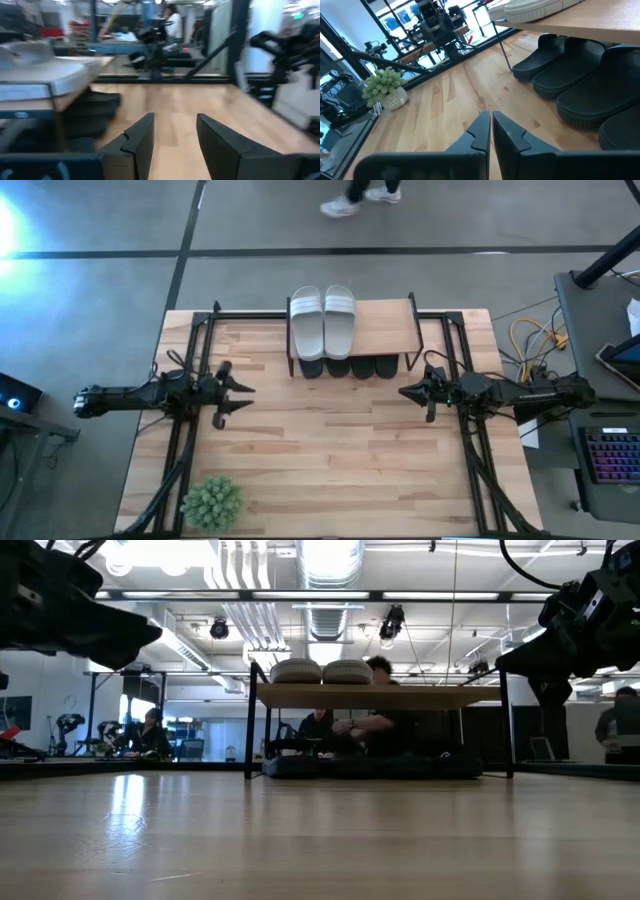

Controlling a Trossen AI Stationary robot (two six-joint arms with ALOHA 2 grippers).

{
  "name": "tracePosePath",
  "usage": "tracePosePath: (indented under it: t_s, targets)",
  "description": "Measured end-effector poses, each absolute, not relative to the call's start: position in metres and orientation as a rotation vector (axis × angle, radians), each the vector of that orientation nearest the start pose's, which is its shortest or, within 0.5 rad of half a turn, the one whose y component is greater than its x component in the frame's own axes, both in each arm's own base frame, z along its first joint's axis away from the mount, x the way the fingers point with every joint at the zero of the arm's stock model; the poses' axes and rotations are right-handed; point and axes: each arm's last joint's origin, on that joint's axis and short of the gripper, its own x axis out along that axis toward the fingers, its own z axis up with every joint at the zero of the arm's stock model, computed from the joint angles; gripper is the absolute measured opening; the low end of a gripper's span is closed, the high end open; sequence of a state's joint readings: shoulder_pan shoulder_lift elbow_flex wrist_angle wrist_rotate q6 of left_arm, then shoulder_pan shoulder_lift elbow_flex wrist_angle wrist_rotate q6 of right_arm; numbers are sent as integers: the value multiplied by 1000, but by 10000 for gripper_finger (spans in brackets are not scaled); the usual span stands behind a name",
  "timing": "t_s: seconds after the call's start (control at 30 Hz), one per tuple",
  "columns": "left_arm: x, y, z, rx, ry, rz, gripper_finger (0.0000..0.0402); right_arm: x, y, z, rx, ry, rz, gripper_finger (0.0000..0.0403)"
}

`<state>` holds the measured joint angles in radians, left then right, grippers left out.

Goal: Pick and place slides into the shelf
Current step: Return to Home Position

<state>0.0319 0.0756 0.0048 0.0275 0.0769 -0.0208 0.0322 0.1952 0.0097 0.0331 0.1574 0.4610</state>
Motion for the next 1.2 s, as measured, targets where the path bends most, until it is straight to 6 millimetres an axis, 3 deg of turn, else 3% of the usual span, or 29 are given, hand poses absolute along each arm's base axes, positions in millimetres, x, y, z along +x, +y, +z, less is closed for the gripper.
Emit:
tracePosePath:
  t_s: [0.2, 1.2]
  targets:
    - [103, 3, 159, 90, 75, 24, 134, 108, -1, 154, 445, 120, -158, 13]
    - [109, 4, 152, 84, 156, 29, 134, 108, -1, 154, 445, 120, -158, 13]
